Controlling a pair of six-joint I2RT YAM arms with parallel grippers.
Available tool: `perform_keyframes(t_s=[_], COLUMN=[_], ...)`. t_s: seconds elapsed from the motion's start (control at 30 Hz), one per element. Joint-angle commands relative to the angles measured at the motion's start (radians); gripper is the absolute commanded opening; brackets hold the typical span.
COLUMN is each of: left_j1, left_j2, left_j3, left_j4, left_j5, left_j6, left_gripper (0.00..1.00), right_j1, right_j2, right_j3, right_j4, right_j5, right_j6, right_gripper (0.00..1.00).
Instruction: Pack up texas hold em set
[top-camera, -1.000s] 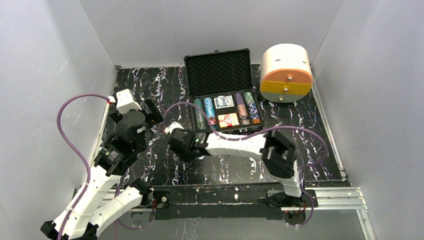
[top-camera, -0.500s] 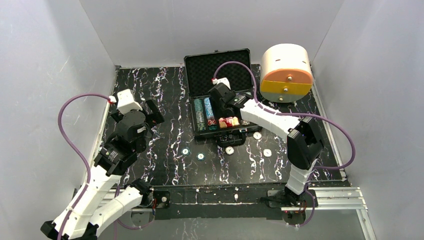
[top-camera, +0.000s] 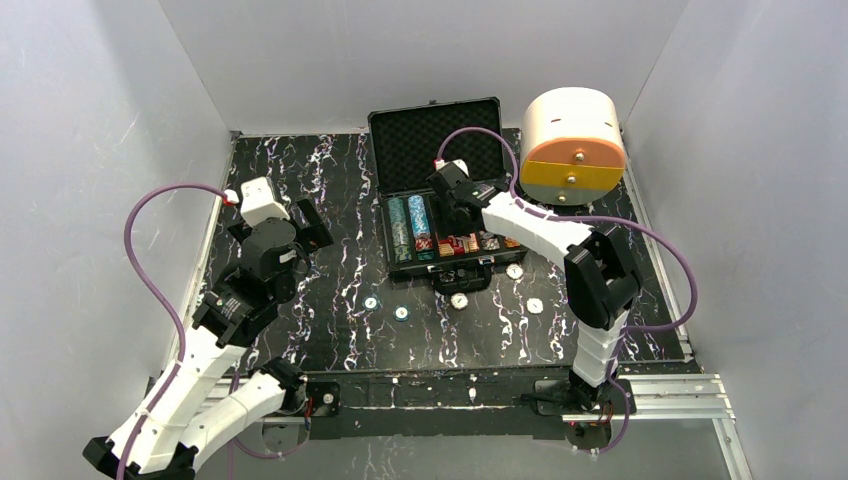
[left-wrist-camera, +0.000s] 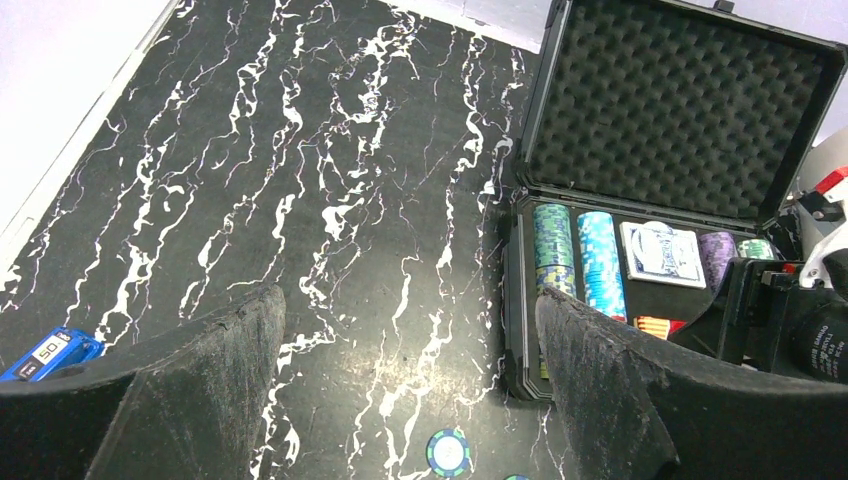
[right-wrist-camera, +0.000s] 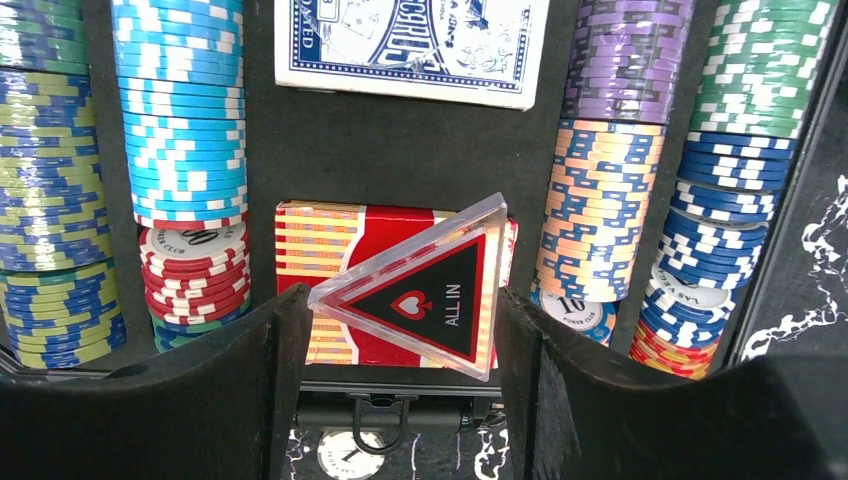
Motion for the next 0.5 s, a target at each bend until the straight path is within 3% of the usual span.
perform_keyframes(t_s=[0.0,0.3,0.47], left_j1=[0.004,0.004,0.004], left_j2=[0.003,0.001,0.012], left_j3=[-0.004,-0.010,-0.008], left_j4=[-0.005,-0.002,0.001], left_j5=[-0.009,-0.011,-0.008], left_j6=[-0.012,-0.017,-0.013], left_gripper=[0.94,0.94,0.94], right_j1=[-0.008,-0.011,-0.012], right_j2=[0.015,0.050,0.056], right_j3=[0.005,0.026,0.044], right_j4=[-0.009,-0.063,-0.069], right_j5=[-0.056,-0.094,-0.094], right_j6=[0.009,0.012,0.006], right_gripper=[0.65,0.67,0.80])
